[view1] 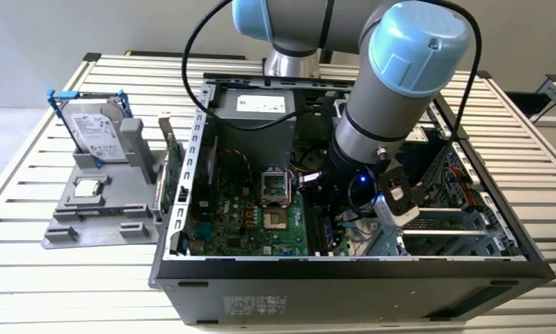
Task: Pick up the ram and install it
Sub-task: 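Insert the ram into the slot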
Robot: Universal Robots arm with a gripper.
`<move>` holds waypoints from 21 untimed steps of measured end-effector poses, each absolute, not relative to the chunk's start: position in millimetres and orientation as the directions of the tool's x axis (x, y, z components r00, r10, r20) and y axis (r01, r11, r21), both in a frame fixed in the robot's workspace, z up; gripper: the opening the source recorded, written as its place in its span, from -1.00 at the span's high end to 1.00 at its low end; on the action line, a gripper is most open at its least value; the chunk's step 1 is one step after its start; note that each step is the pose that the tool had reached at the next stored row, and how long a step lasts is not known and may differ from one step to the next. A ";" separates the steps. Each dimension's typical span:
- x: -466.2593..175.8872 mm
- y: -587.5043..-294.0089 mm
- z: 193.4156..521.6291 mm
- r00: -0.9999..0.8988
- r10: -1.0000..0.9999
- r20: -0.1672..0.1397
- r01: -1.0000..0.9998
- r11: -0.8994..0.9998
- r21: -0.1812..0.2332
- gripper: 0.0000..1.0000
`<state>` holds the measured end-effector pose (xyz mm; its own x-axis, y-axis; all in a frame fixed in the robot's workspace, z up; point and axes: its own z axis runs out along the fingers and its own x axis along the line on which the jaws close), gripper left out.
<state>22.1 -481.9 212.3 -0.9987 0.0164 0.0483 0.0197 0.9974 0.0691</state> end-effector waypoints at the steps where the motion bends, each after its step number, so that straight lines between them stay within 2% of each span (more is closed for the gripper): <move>1: 22.1 -481.9 212.2 -0.999 0.016 0.048 0.020 0.997 0.069 -1.00; 7: 22.1 -481.8 219.8 -0.999 0.017 0.048 0.020 0.997 0.069 -1.00; 18: 22.1 -481.9 263.7 -0.999 0.017 0.050 0.020 0.997 0.068 -1.00; 21: 22.1 -481.9 265.2 -0.999 0.017 0.050 0.020 0.997 0.069 -1.00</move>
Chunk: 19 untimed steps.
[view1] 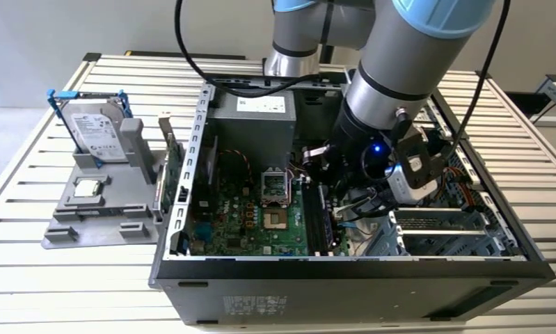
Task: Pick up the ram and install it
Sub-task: 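Insert the ram into the slot, then press down the ram until it locks into place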
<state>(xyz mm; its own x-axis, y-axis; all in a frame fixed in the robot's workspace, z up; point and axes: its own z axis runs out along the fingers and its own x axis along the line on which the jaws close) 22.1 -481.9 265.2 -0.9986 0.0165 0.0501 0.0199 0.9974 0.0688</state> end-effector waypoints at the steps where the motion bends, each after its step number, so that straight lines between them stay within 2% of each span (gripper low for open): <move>1: 22.1 -481.9 265.2 -0.999 0.017 0.050 0.020 0.997 0.069 -1.00; 5: 22.1 -481.9 265.6 -0.999 0.017 0.050 0.020 0.997 0.068 -1.00; 6: 22.1 -481.9 265.7 -0.999 0.016 0.050 0.020 0.997 0.068 1.00; 19: 22.1 -481.9 267.9 -0.999 0.017 0.050 0.020 0.997 0.068 1.00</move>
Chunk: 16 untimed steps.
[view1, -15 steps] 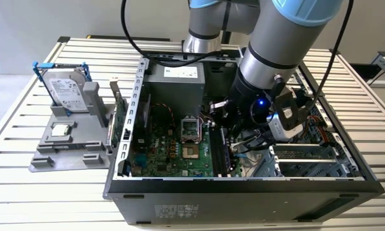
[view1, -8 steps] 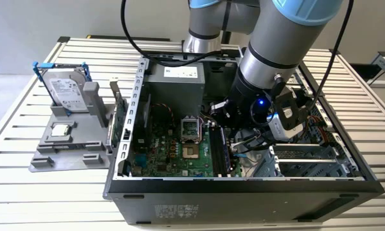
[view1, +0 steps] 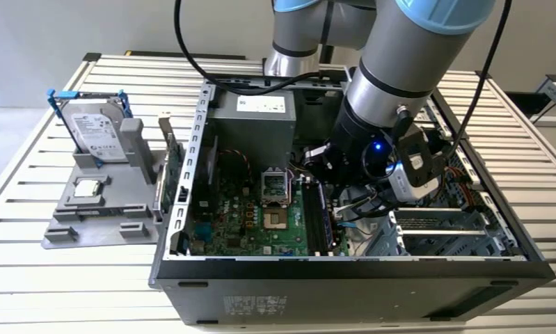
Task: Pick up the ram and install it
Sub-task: 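Press down the ram until it locks into place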
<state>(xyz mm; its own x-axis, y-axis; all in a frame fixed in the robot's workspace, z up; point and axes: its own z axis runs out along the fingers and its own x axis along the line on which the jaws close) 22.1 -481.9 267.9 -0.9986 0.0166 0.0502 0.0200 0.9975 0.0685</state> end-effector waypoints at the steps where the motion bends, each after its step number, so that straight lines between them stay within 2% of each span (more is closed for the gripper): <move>1: 22.1 -481.9 268.0 -0.999 0.017 0.050 0.020 0.997 0.068 1.00; 16: 22.0 -481.9 268.5 -0.998 -0.043 0.050 -0.039 0.997 0.068 1.00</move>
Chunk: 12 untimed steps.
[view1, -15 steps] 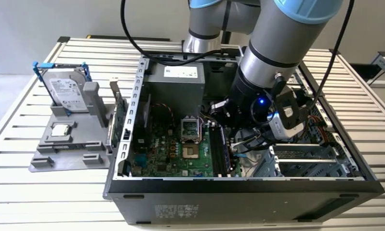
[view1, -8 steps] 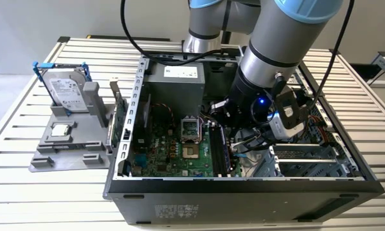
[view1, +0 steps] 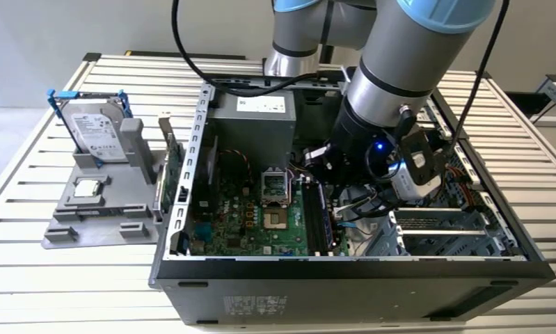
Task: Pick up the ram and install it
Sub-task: 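Press down the ram until it locks into place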
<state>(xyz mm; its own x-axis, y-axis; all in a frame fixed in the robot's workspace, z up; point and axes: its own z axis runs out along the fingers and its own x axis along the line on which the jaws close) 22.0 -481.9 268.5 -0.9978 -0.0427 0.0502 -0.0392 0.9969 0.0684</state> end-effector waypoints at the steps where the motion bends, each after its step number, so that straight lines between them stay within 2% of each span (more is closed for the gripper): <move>1: 22.0 -481.9 268.5 -0.997 -0.057 0.050 -0.053 0.996 0.068 1.00; 12: 22.0 -481.8 268.5 -0.980 -0.190 0.050 -0.187 0.980 0.068 1.00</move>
